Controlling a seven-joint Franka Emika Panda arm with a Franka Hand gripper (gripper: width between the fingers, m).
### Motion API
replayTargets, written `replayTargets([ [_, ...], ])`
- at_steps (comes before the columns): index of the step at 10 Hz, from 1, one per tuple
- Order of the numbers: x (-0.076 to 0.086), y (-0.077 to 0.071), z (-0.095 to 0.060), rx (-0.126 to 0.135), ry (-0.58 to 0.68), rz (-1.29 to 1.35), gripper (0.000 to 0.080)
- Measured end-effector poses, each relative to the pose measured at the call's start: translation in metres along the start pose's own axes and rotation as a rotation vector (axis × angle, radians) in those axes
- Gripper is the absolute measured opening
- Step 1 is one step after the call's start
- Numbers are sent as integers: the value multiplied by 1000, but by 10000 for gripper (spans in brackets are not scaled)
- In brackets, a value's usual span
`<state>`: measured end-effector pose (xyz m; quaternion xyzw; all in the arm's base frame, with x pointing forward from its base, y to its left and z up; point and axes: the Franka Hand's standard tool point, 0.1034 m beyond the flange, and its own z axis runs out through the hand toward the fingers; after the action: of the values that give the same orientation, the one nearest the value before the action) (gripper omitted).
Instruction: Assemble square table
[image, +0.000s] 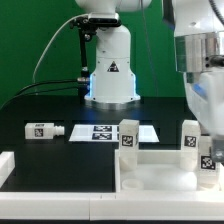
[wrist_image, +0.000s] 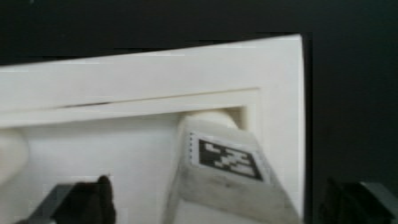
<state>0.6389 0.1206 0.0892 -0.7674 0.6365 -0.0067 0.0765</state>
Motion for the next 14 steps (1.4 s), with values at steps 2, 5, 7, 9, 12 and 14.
replayTargets([
  [2,1,0,0,1,0,-193,642],
  [5,2,0,1,-1,3,-427,649],
  [7,5,-7,6,19,71,-738,649],
  [9,6,-7,6,20,70,-707,535],
  [12,8,-5,6,21,66,-494,309],
  [14,13,-2,8,10,39,-181,308],
])
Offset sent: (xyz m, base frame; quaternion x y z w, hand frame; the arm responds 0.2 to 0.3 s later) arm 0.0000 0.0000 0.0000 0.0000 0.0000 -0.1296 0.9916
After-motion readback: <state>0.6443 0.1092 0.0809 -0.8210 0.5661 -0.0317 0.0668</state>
